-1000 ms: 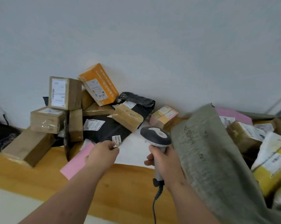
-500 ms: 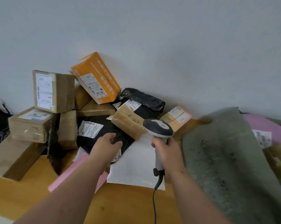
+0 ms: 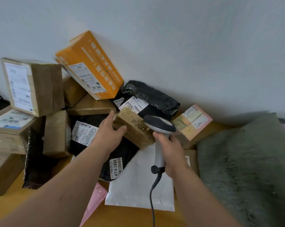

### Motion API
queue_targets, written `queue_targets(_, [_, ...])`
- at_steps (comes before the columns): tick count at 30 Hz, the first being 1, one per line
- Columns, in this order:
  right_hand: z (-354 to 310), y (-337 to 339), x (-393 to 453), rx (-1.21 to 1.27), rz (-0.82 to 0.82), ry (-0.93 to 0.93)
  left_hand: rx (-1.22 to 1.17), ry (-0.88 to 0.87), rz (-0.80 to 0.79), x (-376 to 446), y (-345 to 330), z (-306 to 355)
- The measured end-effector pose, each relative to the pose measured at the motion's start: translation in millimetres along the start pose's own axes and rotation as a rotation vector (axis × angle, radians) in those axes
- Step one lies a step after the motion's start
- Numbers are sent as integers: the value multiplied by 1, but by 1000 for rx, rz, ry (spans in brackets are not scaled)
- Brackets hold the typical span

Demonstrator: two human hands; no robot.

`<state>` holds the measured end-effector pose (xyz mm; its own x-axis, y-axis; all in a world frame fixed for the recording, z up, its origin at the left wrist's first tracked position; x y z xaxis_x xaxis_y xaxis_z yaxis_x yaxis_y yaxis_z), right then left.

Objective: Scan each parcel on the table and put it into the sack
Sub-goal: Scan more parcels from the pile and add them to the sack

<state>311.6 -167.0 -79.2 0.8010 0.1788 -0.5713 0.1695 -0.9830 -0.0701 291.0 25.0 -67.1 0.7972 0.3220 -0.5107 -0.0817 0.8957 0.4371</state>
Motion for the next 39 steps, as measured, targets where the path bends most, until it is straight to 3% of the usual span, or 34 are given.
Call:
queue_targets(3, [5, -3, 3, 57, 41, -1, -48, 19, -59, 3, -6, 4])
queue_targets(11, [13, -3, -9, 216, 161, -16, -330, 109, 14, 1, 4, -6])
queue_targets(22, [16, -17, -61, 250, 350, 111, -777, 96, -244, -41, 30, -23])
queue_targets(34, [27, -36, -133, 302, 350, 247, -598, -18, -356, -103, 53, -31])
queue_targets(39, [29, -31, -148, 277, 327, 299, -645, -132, -208, -124, 61, -27])
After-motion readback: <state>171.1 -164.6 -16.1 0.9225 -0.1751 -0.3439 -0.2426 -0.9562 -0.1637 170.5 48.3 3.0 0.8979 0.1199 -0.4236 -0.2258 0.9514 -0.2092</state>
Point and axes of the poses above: each hand's wrist, its own x-axis towards the middle knuckle, its own y-axis out of the back of the hand, z = x × y, the point moved 3 cm from there along x, towards the middle knuckle, and after that the axes turned 8 degrees about -z, right-handed, at the moved point
